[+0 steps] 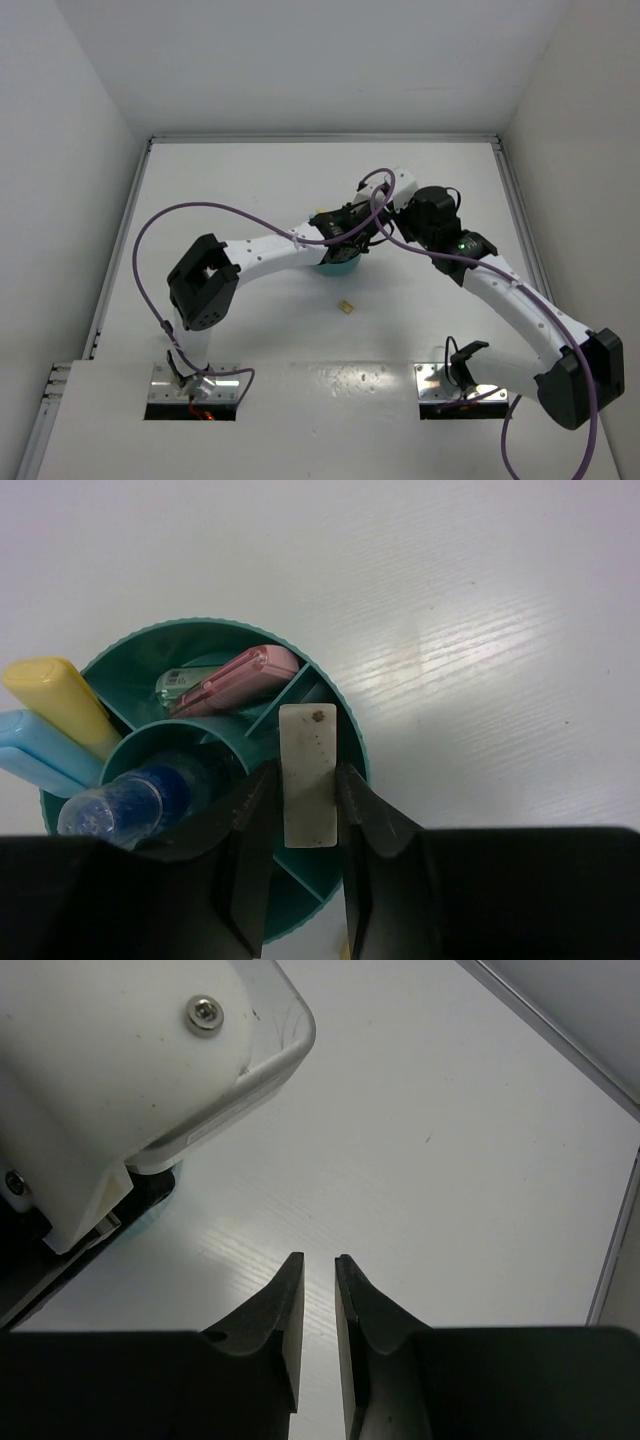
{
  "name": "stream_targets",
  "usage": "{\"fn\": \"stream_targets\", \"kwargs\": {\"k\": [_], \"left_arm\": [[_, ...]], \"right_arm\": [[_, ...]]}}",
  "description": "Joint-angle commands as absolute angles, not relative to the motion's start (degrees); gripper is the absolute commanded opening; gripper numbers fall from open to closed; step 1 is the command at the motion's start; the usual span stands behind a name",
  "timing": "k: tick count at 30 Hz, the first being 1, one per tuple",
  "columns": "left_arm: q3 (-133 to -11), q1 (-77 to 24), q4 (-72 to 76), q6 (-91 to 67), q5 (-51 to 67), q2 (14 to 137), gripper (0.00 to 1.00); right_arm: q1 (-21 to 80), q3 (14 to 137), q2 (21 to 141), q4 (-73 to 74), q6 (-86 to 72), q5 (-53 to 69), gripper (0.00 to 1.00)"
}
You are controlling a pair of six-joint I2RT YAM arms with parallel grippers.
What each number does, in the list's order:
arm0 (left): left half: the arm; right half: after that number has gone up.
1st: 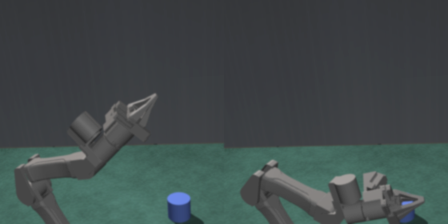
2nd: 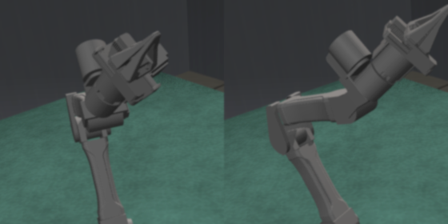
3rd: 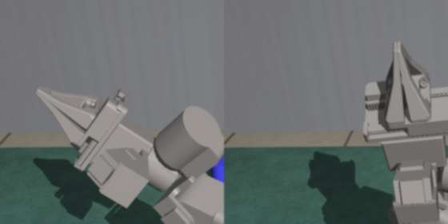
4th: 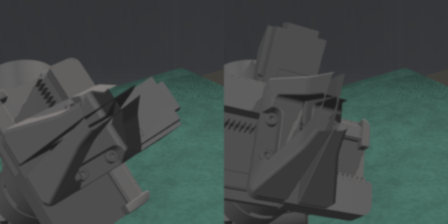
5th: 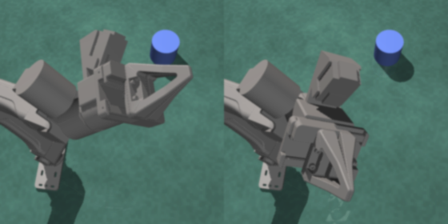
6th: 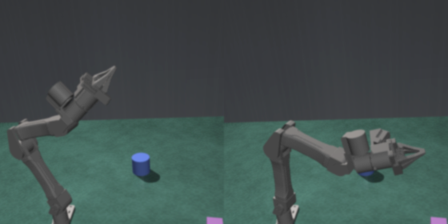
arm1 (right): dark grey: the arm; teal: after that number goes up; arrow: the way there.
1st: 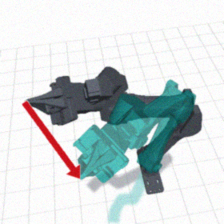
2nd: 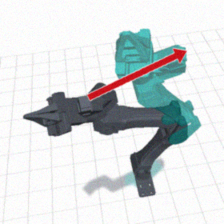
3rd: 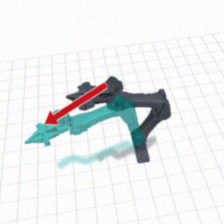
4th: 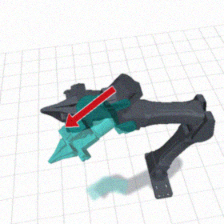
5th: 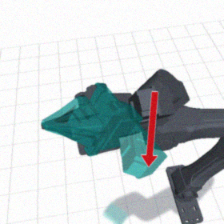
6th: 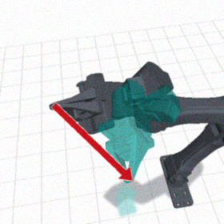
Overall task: Sort the stationery into containers
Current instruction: Place the stationery in the storage box, then pick up the stationery from the center of the board.
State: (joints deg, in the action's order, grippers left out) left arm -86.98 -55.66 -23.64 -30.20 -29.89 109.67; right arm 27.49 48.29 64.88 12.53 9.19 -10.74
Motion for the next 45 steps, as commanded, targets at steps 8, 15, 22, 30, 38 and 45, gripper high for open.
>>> {"fn": "stream_targets", "kwargs": {"k": [8, 15, 22, 30, 38, 45], "left_arm": [[-89.3, -54.49, -24.61, -29.45, -30.41, 109.34, 0.35], [-88.77, -55.28, -25.14, -29.44, -31.55, 105.31, 0.21], [-85.1, -57.3, -25.14, -33.56, -31.55, 91.8, 0.0], [-63.3, -56.16, -22.59, -41.56, -43.31, 59.22, 0.73], [-47.31, -48.69, -32.61, -47.19, -56.15, 39.47, 0.85], [-47.02, -48.16, -33.49, -47.72, -56.69, 39.28, 0.85]], "right_arm": [[27.69, 48.6, 62.49, 8.79, 9.23, -10.11, 0.19], [27.16, 48.6, 61.88, 8.79, 9.23, -10.72, 0.19], [27.16, 47.37, 54.24, 8.96, 13.87, -15.04, 0.29], [28.74, 45.44, 62.28, 31.62, 21.19, 29.22, 0.36], [41.02, 55.37, 89.2, 31.91, 13.46, 30.51, 0.35], [48.68, 55.99, 94.92, 27.69, 9.5, 17.08, 0.48]]}}
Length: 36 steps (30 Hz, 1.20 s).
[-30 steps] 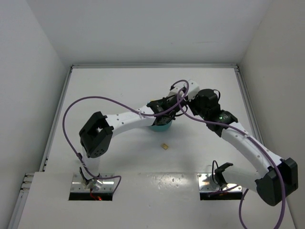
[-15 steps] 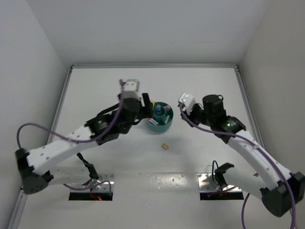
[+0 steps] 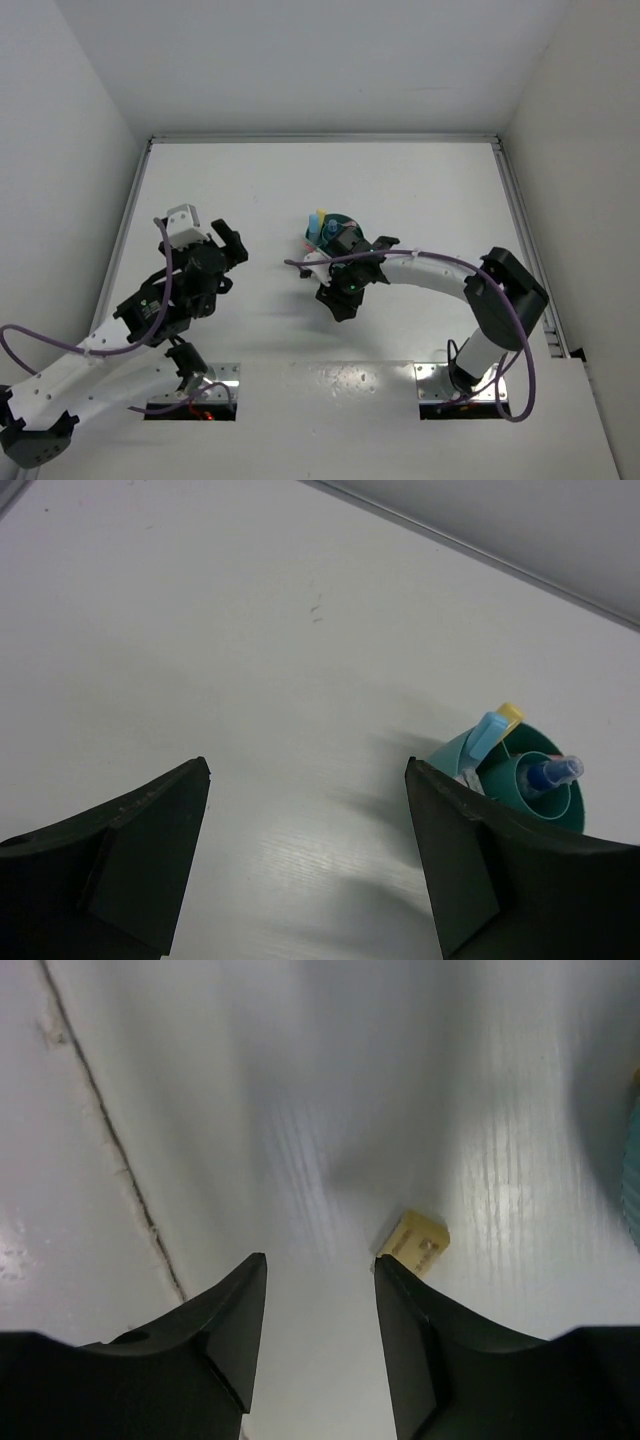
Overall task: Sort the stationery into containers
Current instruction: Pick up the stationery from the center of the board.
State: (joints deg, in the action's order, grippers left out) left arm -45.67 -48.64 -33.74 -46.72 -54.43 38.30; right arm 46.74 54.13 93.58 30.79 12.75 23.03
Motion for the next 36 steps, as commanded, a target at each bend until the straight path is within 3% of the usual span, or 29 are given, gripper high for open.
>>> {"fn": "stream_targets", "kwargs": {"k": [1, 7, 16, 32, 36], "left_arm": [[-47.02, -48.16, -33.49, -47.12, -56.17, 39.9, 0.85], [-47.02, -48.16, -33.49, -47.11, -55.11, 40.26, 0.85], [-47.02, -48.16, -32.96, -46.58, -54.5, 40.25, 0.85], [-47.02, -48.16, -32.96, -46.58, -54.49, 40.25, 0.85], [-47.02, -48.16, -32.96, -46.05, -54.49, 39.73, 0.85]], "right_arm": [[49.21, 55.99, 95.62, 27.16, 8.97, 15.48, 0.48], [51.68, 57.39, 99.93, 24.53, 7.56, 4.07, 0.5], [52.29, 55.11, 95.8, 22.85, 8.7, -3.06, 0.53], [52.91, 55.63, 101.68, 25.31, 8.7, 0.35, 0.52], [52.91, 55.63, 102.92, 25.84, 8.7, 0.35, 0.44]]}}
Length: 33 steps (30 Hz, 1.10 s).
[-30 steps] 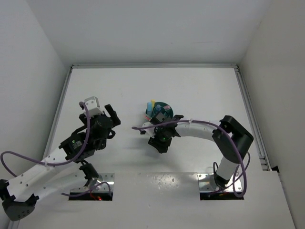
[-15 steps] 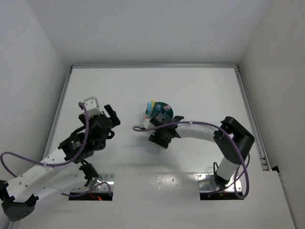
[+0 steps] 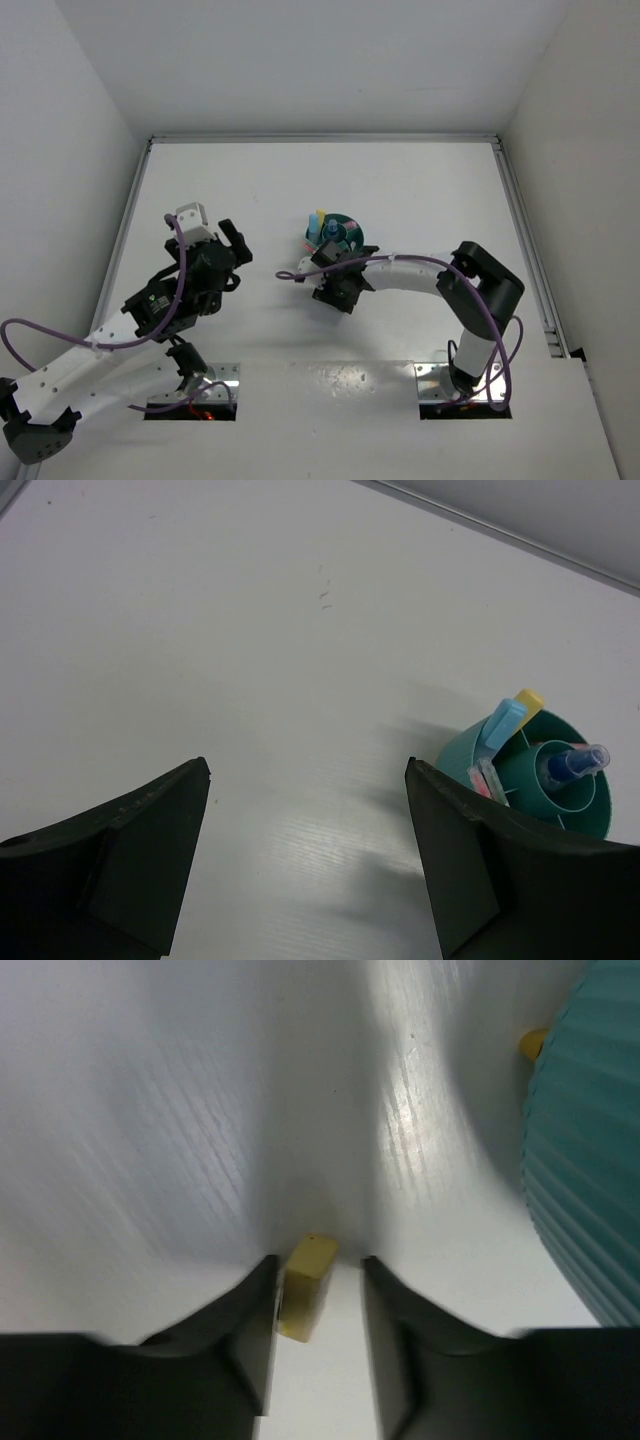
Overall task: Sort the stationery into containers
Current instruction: Pick up the stationery from the center of the board, then place the stationery in the storage box.
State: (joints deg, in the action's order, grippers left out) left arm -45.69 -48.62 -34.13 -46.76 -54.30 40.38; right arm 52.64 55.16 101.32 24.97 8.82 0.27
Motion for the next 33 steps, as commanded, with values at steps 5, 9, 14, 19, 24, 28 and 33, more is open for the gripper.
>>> {"fn": "stream_targets", "kwargs": {"k": [5, 9, 14, 19, 24, 28, 33], "left_arm": [[-47.02, -48.16, -32.96, -46.05, -53.96, 39.2, 0.85], [-47.02, -48.16, -32.96, -46.05, -53.96, 39.2, 0.85], [-47.02, -48.16, -32.44, -45.53, -53.96, 39.72, 0.85], [-47.02, -48.16, -31.91, -45.53, -53.96, 40.34, 0.85], [-47.02, -48.16, -31.9, -45.53, -53.96, 40.34, 0.85], [-46.49, -48.16, -31.9, -45.53, -53.96, 39.2, 0.85], [-46.49, -48.16, -31.9, -45.53, -53.96, 39.2, 0.85]], "right_arm": [[52.91, 55.63, 101.35, 26.98, 10.28, 2.45, 0.0], [52.91, 59.75, 93.98, 33.11, 16.68, 12.46, 0.0], [52.91, 66.09, 81.05, 40.87, 22.41, -0.85, 0.0], [51.07, 64.69, 75.41, 31.65, 18.47, -15.01, 0.0], [49.49, 63.19, 82.07, 25.16, 13.71, -24.33, 0.0], [48.25, 63.19, 84.63, 20.49, 13.18, -26.27, 0.0], [45.71, 64.34, 86.57, 19.86, 12.57, -25.66, 0.0]]}}
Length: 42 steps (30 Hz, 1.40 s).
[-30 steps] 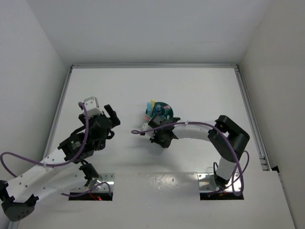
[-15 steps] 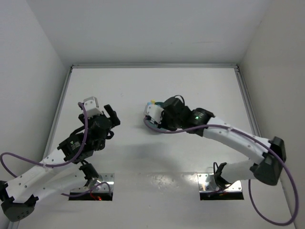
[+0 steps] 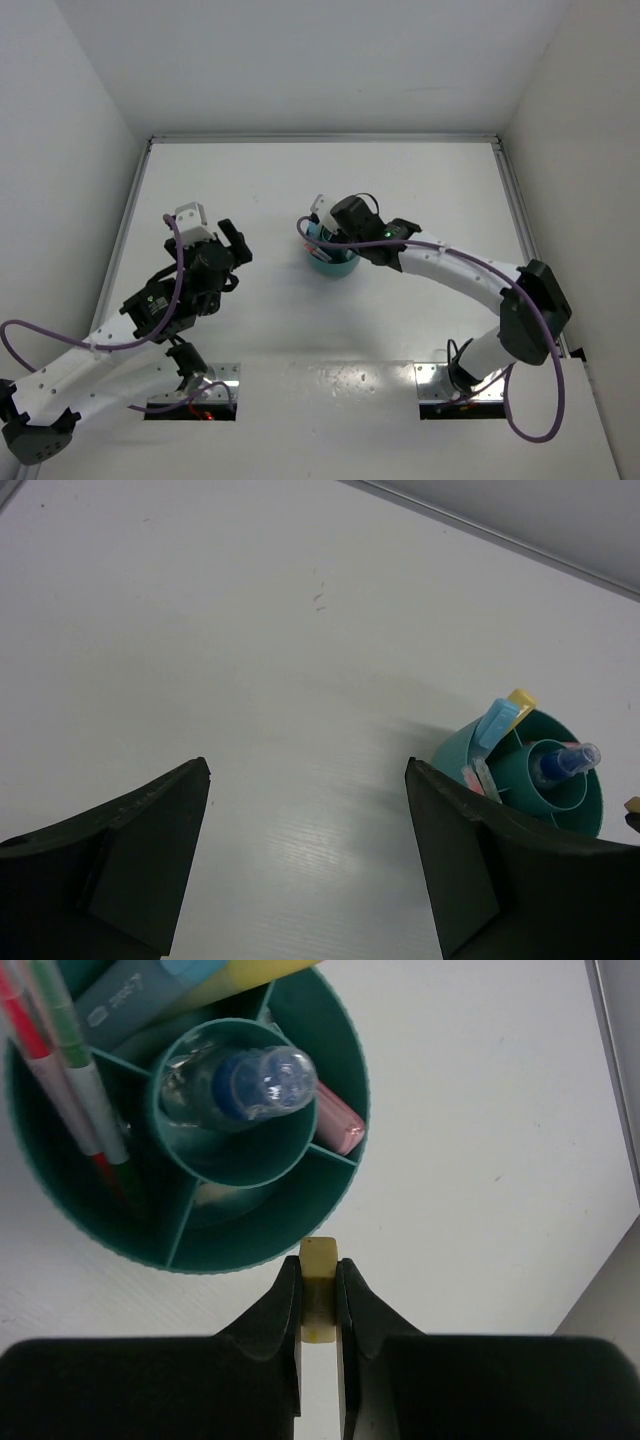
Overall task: Sort the stationery into containers
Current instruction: Place the stationery in the storage box.
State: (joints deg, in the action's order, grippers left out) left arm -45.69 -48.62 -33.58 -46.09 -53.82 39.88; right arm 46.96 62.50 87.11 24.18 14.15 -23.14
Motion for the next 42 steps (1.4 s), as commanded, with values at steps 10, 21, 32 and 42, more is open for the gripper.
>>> {"fn": "stream_targets", "kwargs": {"k": [10, 21, 32, 42], "left_arm": [[-46.49, -48.16, -31.9, -45.0, -53.44, 39.2, 0.85], [-46.49, -48.16, -31.38, -45.0, -53.44, 39.2, 0.85], [-46.49, -48.16, -31.38, -45.0, -52.91, 39.2, 0.85], [-46.49, -48.16, -30.15, -43.43, -51.43, 40.25, 0.71]], "right_arm": [[43.33, 64.34, 89.91, 19.34, 10.72, -16.88, 0.0], [41.75, 64.95, 92.11, 18.72, 6.59, -15.03, 0.09], [41.22, 65.48, 92.03, 18.72, 5.54, -13.27, 0.38], [41.22, 64.7, 83.34, 20.04, 8.69, -16.42, 0.21]]}}
